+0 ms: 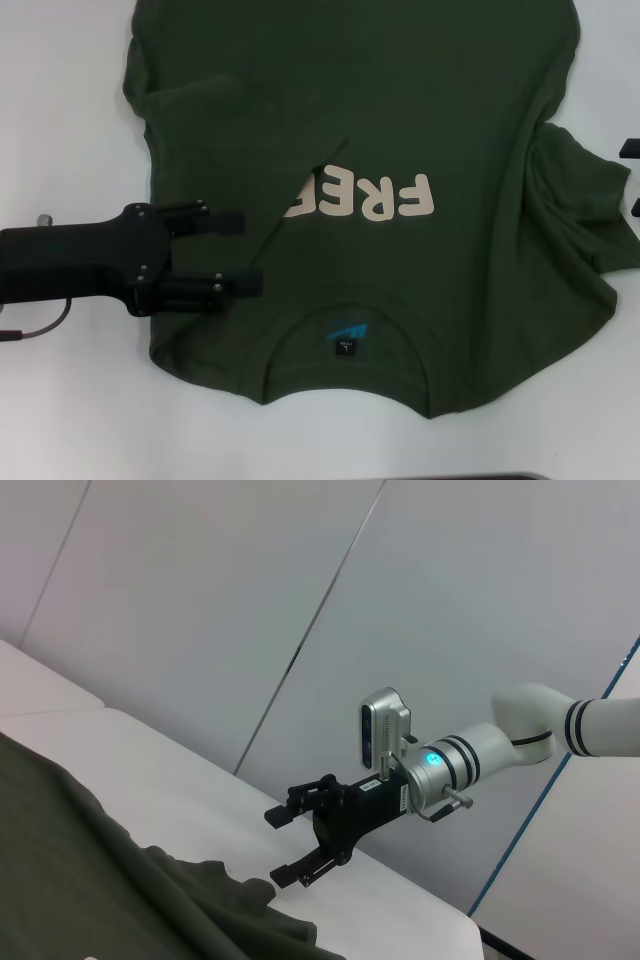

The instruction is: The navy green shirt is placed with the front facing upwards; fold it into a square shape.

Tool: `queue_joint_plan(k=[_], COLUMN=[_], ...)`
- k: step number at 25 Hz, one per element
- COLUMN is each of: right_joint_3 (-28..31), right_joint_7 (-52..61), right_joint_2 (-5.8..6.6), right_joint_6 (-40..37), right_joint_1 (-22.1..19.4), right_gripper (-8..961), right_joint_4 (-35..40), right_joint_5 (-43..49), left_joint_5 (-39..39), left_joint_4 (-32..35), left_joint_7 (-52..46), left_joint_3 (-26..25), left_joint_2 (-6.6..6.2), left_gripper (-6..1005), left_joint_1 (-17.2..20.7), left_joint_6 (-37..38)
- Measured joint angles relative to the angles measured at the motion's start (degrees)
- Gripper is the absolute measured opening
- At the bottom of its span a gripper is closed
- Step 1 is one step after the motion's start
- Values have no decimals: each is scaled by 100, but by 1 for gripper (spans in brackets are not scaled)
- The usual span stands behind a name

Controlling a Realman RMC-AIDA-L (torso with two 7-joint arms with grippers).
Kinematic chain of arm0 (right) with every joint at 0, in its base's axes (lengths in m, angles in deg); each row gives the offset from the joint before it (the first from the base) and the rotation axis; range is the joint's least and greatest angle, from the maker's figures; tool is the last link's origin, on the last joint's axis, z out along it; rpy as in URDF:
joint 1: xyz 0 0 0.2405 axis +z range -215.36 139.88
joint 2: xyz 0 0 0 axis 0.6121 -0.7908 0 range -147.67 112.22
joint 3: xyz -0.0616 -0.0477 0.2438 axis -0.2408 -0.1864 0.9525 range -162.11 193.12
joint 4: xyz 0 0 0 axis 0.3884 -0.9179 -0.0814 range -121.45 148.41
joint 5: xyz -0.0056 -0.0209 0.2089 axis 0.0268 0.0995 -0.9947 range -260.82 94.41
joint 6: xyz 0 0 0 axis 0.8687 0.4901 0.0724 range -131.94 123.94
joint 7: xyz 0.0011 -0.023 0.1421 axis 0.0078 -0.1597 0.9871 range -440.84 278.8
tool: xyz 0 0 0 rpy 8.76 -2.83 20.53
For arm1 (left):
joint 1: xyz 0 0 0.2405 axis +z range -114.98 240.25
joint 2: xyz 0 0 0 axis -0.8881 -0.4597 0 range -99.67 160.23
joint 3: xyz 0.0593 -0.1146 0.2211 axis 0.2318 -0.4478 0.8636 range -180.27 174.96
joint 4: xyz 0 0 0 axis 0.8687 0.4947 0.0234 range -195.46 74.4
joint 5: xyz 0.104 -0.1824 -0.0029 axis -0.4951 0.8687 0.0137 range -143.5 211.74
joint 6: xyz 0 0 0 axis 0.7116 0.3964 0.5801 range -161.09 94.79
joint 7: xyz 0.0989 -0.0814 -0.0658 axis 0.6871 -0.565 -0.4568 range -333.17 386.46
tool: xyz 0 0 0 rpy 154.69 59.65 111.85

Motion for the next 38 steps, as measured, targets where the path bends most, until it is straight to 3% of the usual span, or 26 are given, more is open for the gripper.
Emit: queue_joint_plan(k=[10,38], right_joint_3=[9,-49], right_joint_7=[3,-37], right_joint_2=[-9,-215], right_joint_6=[181,376], right_joint_1=[-41,63], right_gripper=[884,882], right_joint_4=[-219,-306], right_joint_5=[-148,-261], left_joint_5=[-10,20], left_joint_4=[-22,6], left_joint_7=[23,162], left_joint_3=[-4,-23], left_joint_2=[15,21], left_gripper=[903,903], left_joint_1=[10,26], left_joint_6=[-47,-70])
